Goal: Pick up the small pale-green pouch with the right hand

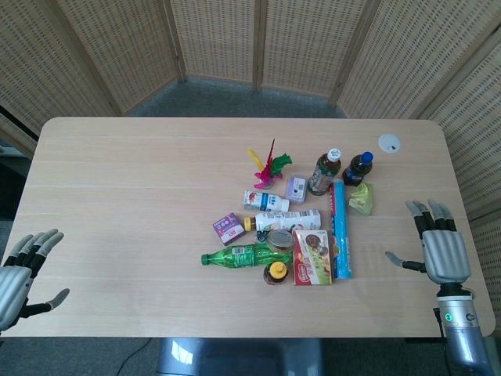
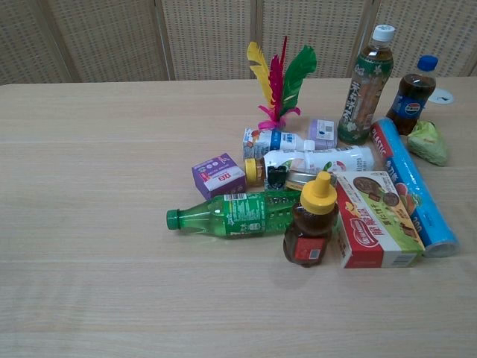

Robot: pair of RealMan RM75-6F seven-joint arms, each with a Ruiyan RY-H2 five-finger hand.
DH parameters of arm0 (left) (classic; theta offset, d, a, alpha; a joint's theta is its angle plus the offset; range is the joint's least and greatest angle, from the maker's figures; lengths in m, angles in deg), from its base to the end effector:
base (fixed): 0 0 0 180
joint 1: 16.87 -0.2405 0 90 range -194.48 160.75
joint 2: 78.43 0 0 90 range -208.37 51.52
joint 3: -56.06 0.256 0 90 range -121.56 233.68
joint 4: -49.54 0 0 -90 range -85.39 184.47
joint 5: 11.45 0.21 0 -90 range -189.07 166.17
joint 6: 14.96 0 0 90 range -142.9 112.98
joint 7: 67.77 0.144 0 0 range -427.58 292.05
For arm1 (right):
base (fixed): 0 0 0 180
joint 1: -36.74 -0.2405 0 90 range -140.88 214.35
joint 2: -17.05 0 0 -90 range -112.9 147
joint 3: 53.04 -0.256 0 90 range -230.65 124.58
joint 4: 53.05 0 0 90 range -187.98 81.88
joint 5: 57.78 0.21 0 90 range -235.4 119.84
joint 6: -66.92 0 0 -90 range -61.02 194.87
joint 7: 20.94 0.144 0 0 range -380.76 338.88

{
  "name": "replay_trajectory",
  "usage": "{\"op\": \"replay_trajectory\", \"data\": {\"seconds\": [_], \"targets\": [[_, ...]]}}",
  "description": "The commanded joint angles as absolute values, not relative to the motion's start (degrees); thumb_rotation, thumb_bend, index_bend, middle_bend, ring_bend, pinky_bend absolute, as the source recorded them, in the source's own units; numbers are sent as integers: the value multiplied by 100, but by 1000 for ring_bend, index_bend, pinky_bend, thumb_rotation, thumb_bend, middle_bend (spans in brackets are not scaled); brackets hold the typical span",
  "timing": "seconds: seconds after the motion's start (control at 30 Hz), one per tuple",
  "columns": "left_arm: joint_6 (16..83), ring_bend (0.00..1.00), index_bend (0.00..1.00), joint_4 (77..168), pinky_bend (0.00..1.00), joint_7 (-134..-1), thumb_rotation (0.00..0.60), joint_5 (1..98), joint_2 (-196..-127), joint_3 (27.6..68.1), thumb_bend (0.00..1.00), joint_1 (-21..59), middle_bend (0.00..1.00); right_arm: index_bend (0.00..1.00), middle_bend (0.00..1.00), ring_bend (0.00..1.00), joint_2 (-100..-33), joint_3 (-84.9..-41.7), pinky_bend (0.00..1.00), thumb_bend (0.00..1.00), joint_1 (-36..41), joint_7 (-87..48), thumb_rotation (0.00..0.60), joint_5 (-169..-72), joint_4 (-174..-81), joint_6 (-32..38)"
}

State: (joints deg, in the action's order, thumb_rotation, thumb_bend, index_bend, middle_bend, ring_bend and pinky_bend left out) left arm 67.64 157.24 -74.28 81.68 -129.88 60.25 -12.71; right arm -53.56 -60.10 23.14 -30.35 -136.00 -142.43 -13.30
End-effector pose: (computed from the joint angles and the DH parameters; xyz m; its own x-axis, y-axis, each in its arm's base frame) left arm -0.2705 0.1465 0.1760 0.2577 0.1816 0.9490 0.9657 -0.0799 -0.2469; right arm -0.2939 -0.2425 0.1329 0.4617 0.0329 0.8864 -0.8866 -0.0149 0.4624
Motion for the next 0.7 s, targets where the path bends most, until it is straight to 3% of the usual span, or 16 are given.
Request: {"op": "replay_trajectory", "data": {"seconds": [0.03,0.27,0.47,0.53,0.7], "targets": [[6734,0,37,15729,0,-7423,600,8142,-12992,6010,303,-1250,0,0,43,0,-5378,-6034,0,114,2324,-2986,397,-13549,-14232,-1294],[6708,0,36,15738,0,-7398,600,8174,-13010,6020,302,-1238,0,0,37,0,-5356,-6005,0,114,2286,-2892,400,-13561,-14261,-1109],[6697,0,36,15753,0,-7393,600,8208,-12989,5997,302,-1202,0,0,11,0,-5209,-6097,0,116,1886,-2641,398,-13353,-14414,-244],[6671,0,36,15759,0,-7396,600,8211,-12987,5986,303,-1176,0,0,7,0,-5031,-6149,0,167,1596,-2336,398,-13114,-14540,497],[6660,0,37,15741,0,-7400,600,8177,-12989,5989,301,-1180,0,0,0,0,-4817,-6374,0,427,831,-2158,405,-12641,-14520,1853]]}}
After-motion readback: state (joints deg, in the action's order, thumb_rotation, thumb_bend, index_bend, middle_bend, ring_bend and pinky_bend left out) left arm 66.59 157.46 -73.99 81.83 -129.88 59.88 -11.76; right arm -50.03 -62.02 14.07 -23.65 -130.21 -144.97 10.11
